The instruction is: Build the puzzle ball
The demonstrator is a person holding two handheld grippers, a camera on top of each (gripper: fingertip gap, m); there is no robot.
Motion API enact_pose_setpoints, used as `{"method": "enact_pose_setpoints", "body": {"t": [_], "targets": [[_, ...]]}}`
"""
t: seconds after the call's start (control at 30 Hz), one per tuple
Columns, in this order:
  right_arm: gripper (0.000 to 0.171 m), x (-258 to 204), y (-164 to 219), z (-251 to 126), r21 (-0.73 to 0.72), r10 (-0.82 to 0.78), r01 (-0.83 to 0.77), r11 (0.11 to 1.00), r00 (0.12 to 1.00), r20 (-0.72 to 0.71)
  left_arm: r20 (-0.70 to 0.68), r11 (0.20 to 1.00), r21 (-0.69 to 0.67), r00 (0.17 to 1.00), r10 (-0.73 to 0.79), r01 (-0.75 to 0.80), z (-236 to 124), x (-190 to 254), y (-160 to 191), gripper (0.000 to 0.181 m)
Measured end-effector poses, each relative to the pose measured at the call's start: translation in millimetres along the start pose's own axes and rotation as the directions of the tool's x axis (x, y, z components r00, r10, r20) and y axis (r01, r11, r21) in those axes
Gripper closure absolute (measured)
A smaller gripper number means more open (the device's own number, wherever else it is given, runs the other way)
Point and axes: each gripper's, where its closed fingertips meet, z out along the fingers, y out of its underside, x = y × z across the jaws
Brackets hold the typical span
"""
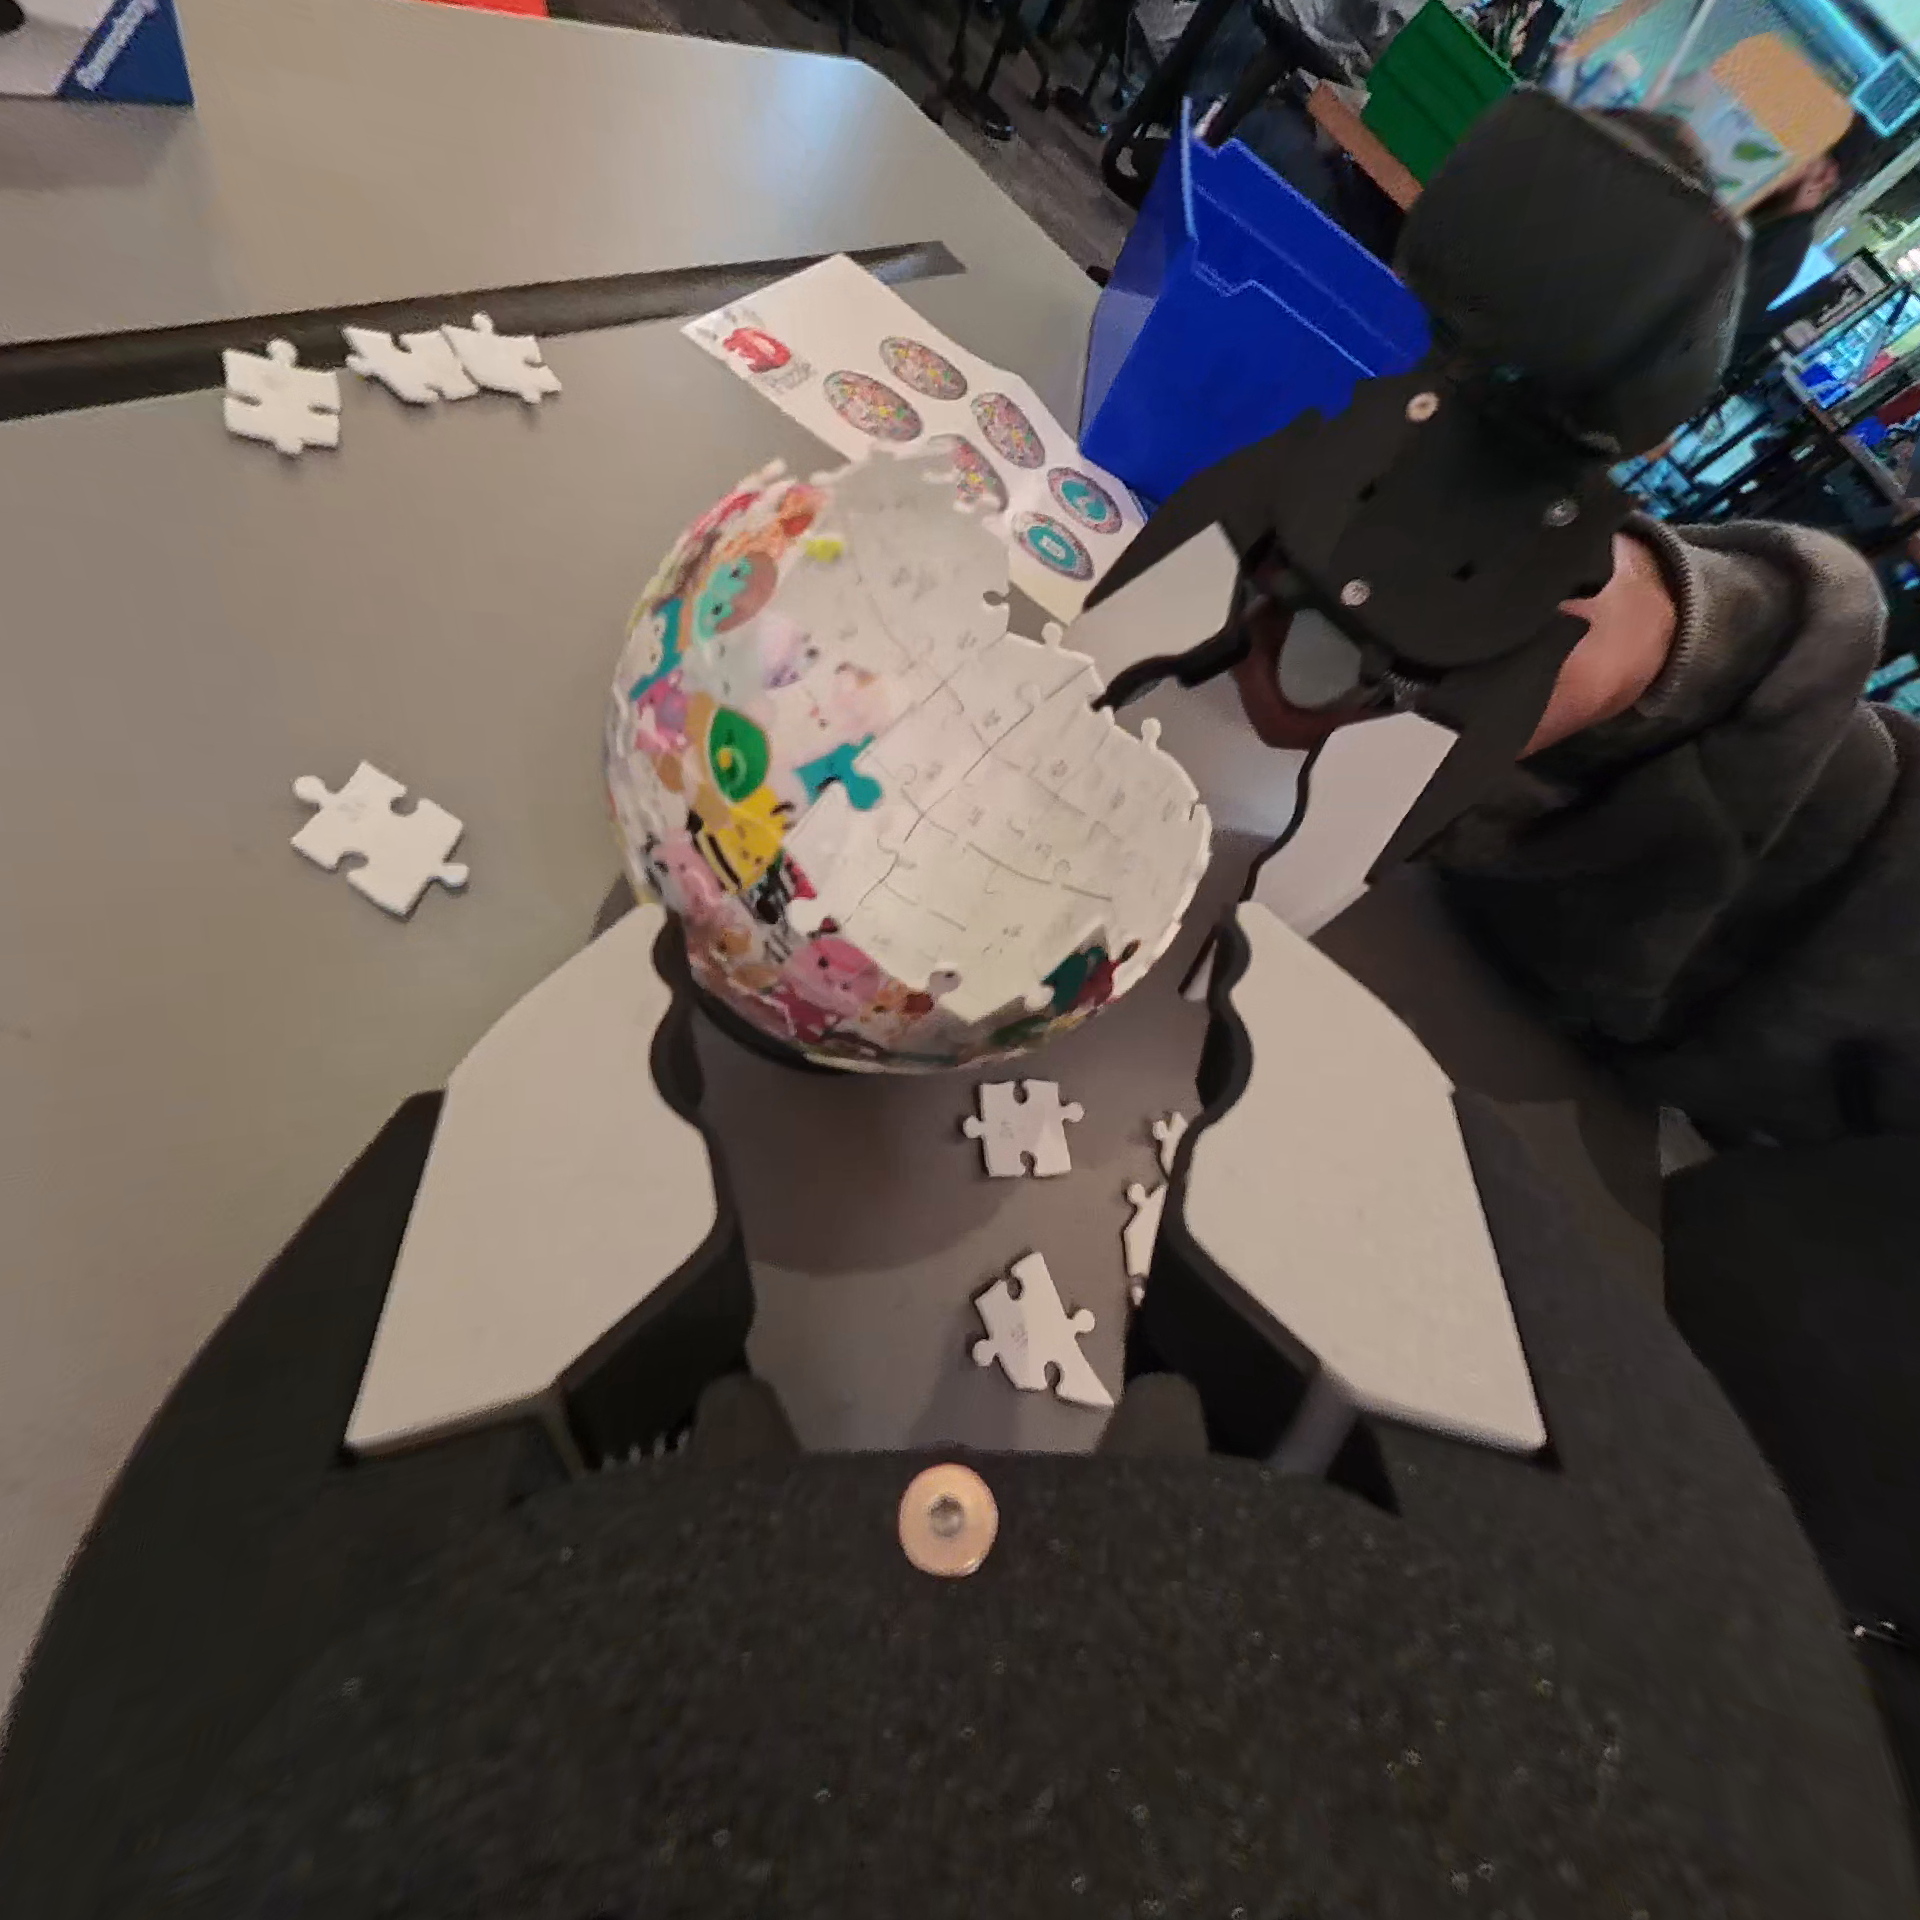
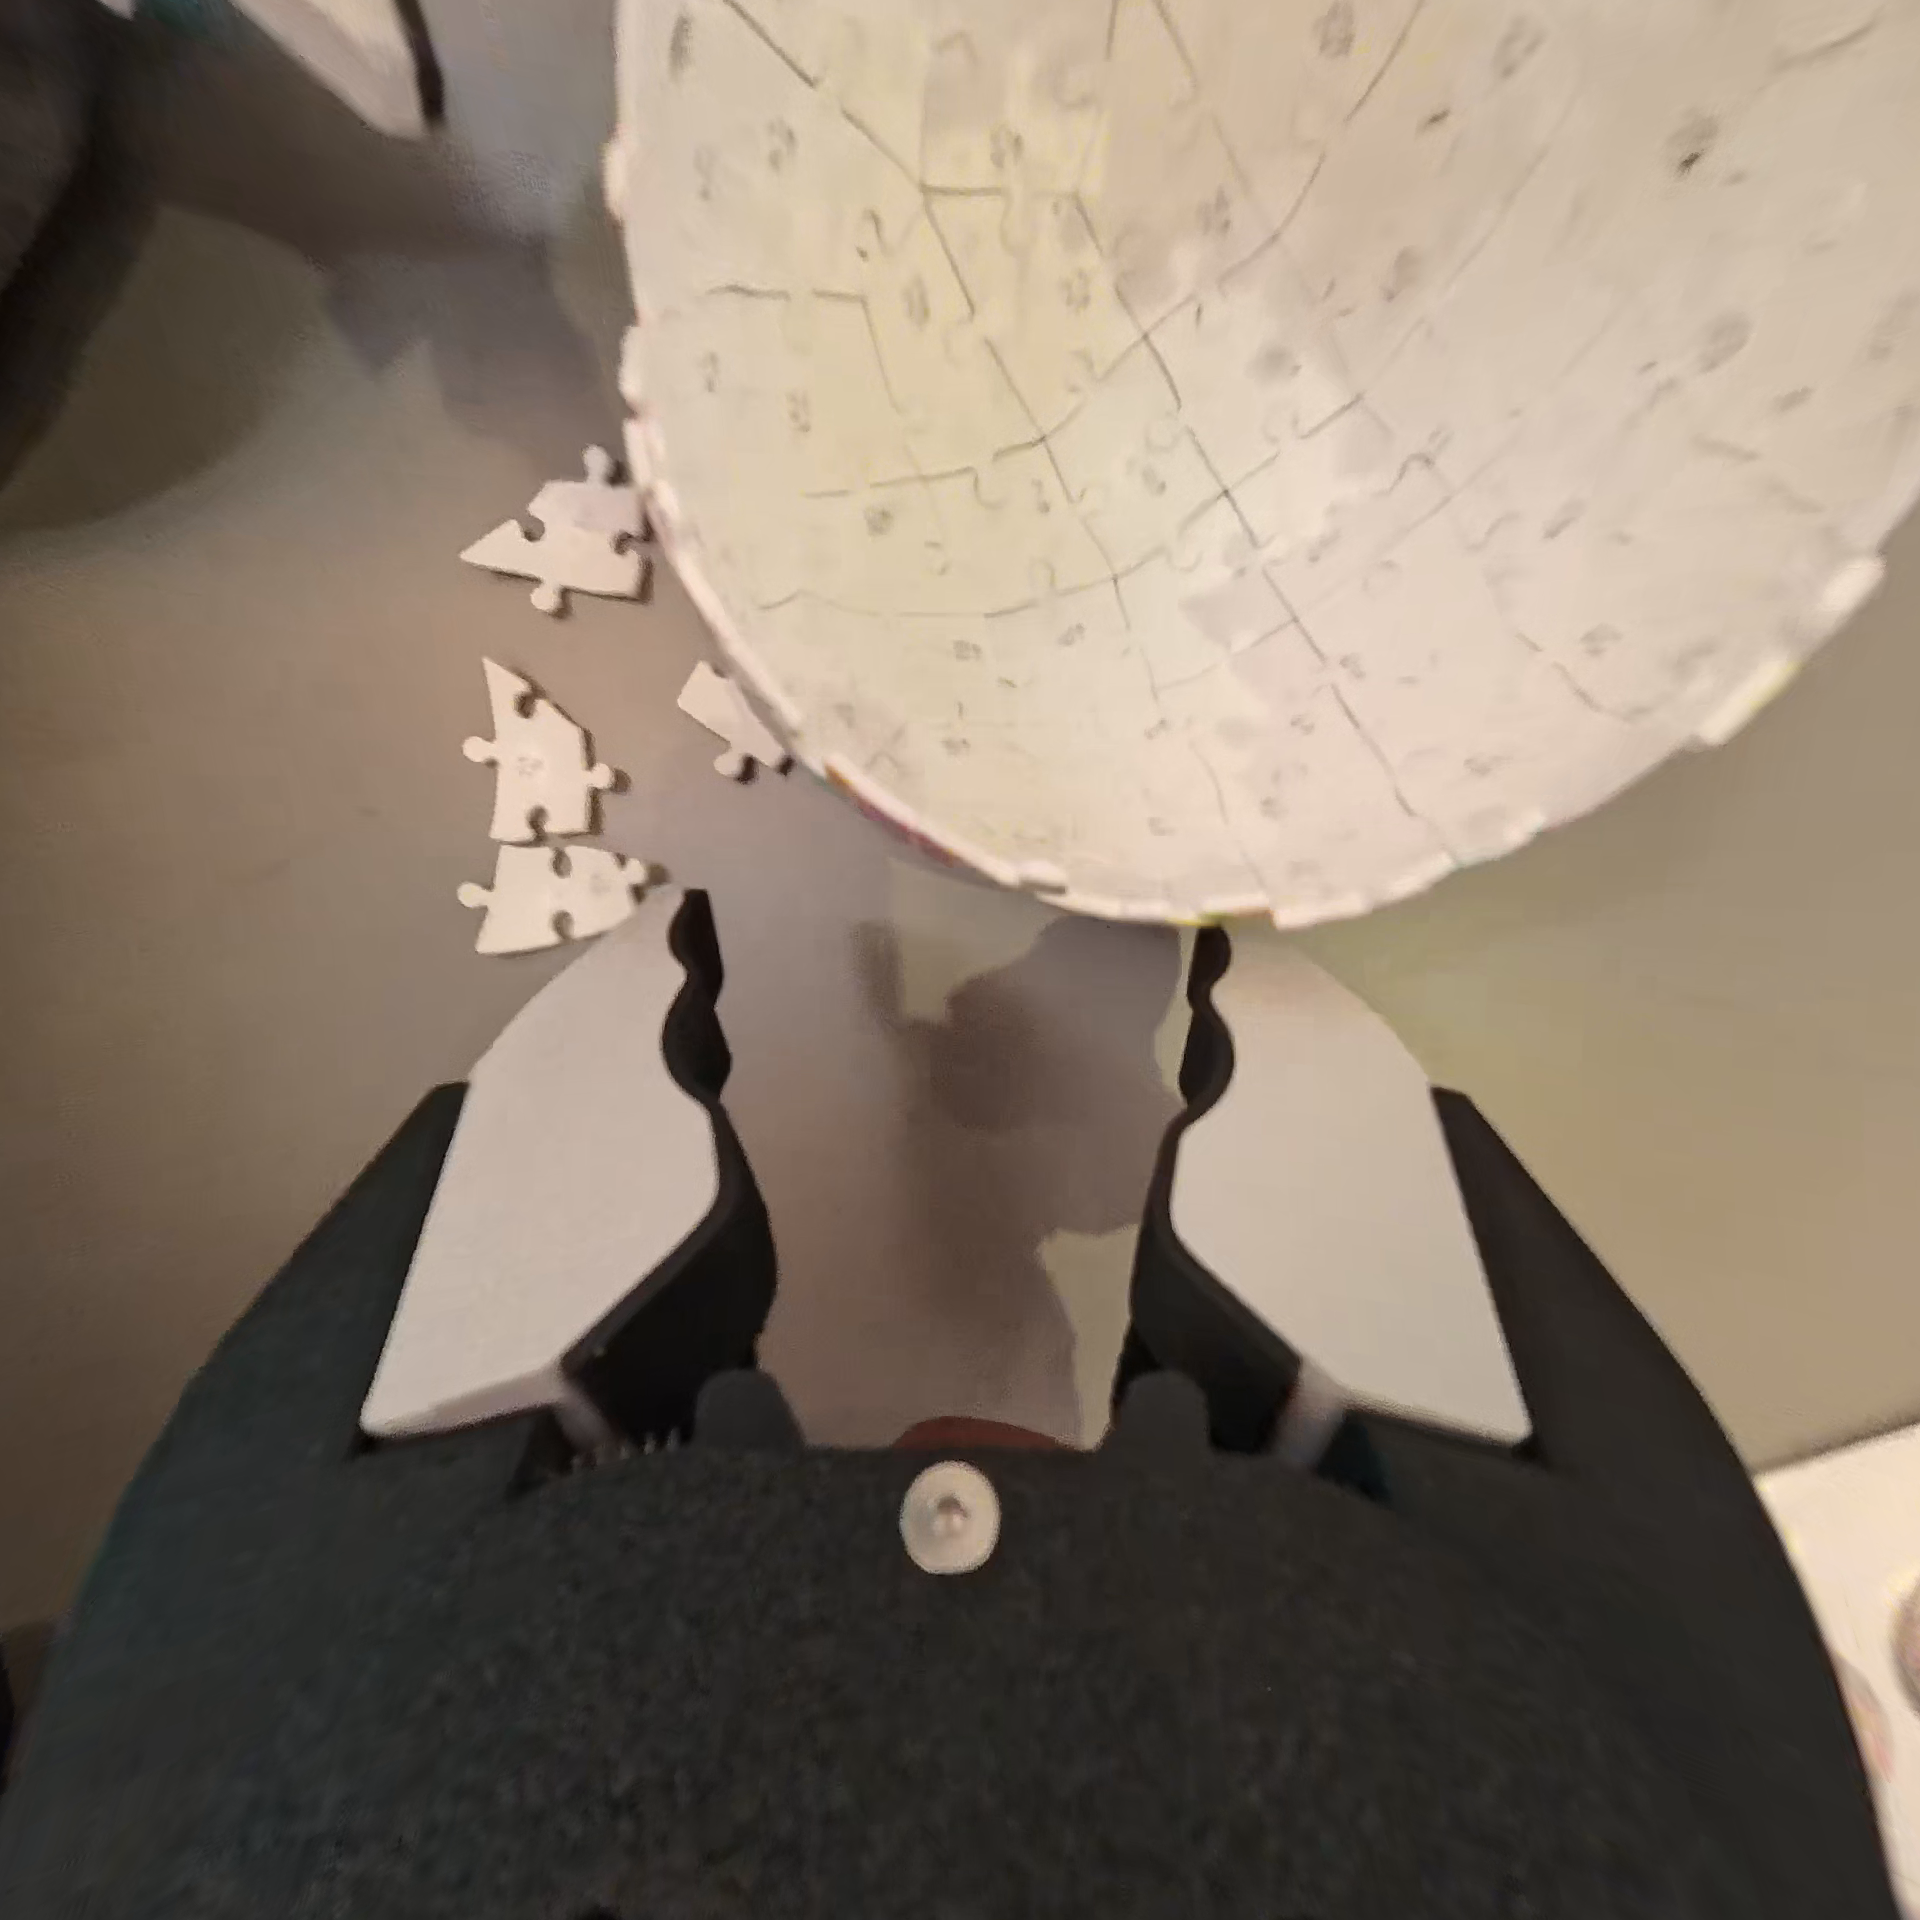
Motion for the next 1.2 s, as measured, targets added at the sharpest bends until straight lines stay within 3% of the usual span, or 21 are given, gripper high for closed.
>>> {"method": "enact_pose_setpoints", "body": {"t": [0.13, 0.3, 0.53, 0.63, 0.77, 0.87, 0.93, 1.2], "targets": [[0.084, -10, -7, -4, 0.026, 0.026, -0.027, 0.999, 0.999, 0.035, 0.012, 0.999, -0.023, 1.000, 0.023, -0.023, 7, 0, -1, 0.073], [0.088, -20, -16, -28, 0.098, 0.036, -0.040, 0.994, 0.999, 0.039, -0.008, 0.994, -0.112, 1.000, 0.000, -0.001, 15, -3, 14, 0.071], [0.086, -15, 4, -15, 0.023, 0.094, -0.095, 0.995, 0.995, 0.028, -0.037, 1.000, -0.012, 0.999, -0.006, 0.006, 0, -7, -14, 0.089], [0.084, -20, 7, 4, -0.022, 0.082, -0.081, 0.996, 0.995, 0.052, -0.042, 1.000, 0.009, 0.999, 0.004, -0.004, -4, -12, -30, 0.110], [0.085, -19, 0, 12, -0.012, 0.088, -0.088, 0.996, 0.995, 0.039, -0.035, 1.000, 0.013, 0.999, 0.013, -0.012, -5, -25, -51, 0.114], [0.088, -17, -5, 11, 0.014, 0.110, -0.110, 0.994, 0.993, 0.036, -0.018, 0.998, 0.029, 0.998, 0.056, -0.055, -9, -33, -70, 0.127], [0.088, -17, -6, 10, 0.020, 0.129, -0.130, 0.991, 0.991, 0.043, -0.023, 0.997, 0.005, 0.997, 0.078, -0.077, -7, -38, -75, 0.138], [0.090, -25, -9, 7, 0.046, 0.168, -0.172, 0.984, 0.983, 0.077, -0.070, 0.946, -0.258, 0.980, 0.184, -0.196, 16, -43, -52, 0.150]]}}
